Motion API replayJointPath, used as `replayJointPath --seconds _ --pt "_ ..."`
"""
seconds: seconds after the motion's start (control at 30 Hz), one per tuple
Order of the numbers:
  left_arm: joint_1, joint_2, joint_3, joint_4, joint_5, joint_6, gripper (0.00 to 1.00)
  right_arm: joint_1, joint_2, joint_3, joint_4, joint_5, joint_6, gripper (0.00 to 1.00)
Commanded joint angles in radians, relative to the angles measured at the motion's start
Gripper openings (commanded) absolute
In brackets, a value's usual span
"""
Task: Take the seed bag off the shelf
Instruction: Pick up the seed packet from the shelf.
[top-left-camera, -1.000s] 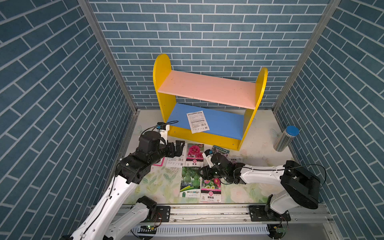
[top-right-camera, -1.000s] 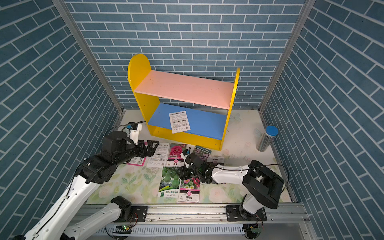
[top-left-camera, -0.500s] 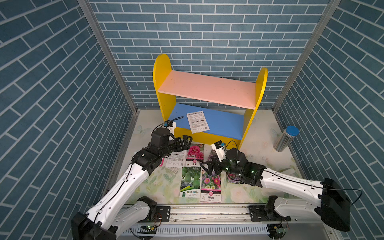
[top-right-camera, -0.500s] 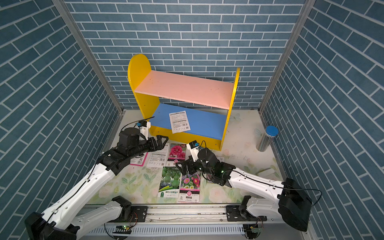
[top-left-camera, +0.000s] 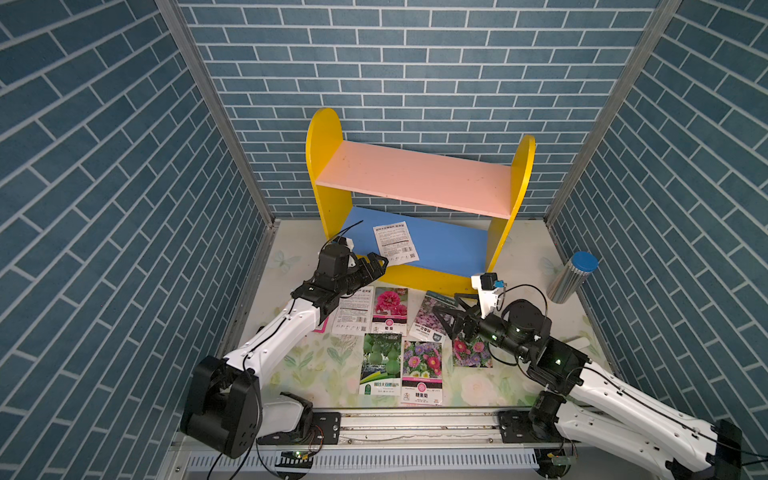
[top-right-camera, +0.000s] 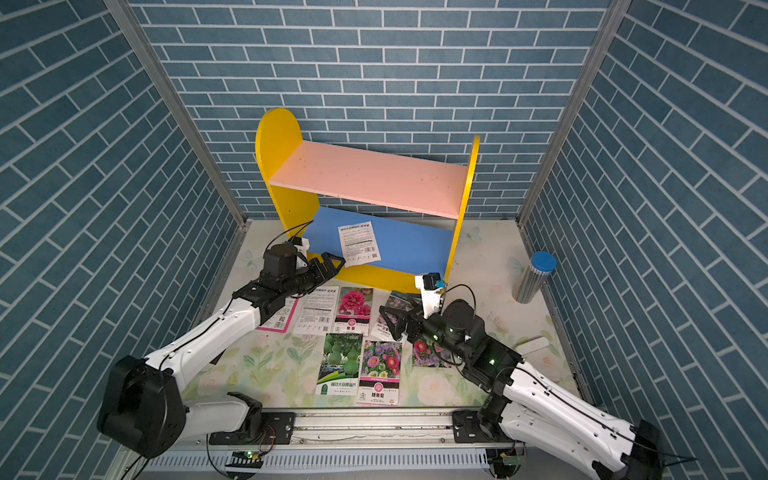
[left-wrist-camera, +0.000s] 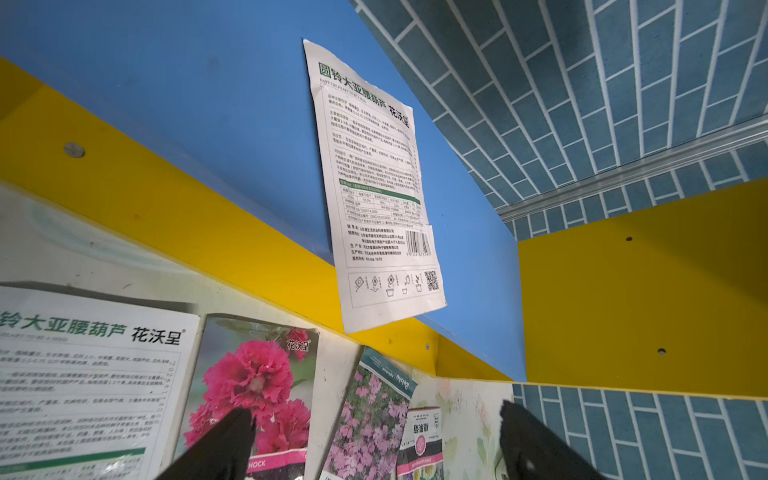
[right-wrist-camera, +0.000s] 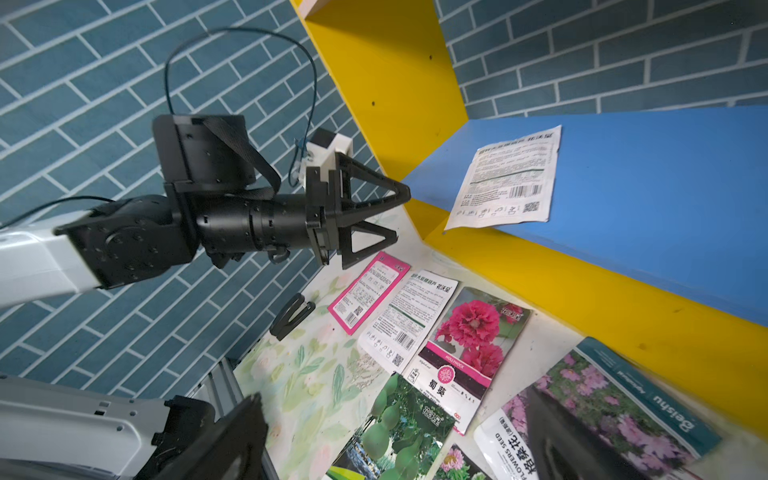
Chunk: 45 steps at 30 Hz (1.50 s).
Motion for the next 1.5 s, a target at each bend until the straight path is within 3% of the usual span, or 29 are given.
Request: replayJointPath --seconds 0.0,0.9,1.3,1.47 --pt "0.008 0.043 -0.001 0.106 0.049 -0.052 0.94 -0.01 -0.038 -0.017 -0.022 0.05 -0.028 0.96" --pt "0.026 0.311 0.129 0.237 0.094 -0.089 0.51 -0.043 -0.129 -0.079 -0.038 0.08 -0.024 0.87" --pt "0.027 0.346 0.141 0.238 0.097 -0.092 0.25 -0.048 -0.139 -0.086 -0.043 0.082 -0.022 0.86" --pt "0.029 0.351 0.154 0.239 0.129 -0.084 0.07 -0.049 -0.143 -0.104 -0.022 0.076 -0.004 0.86"
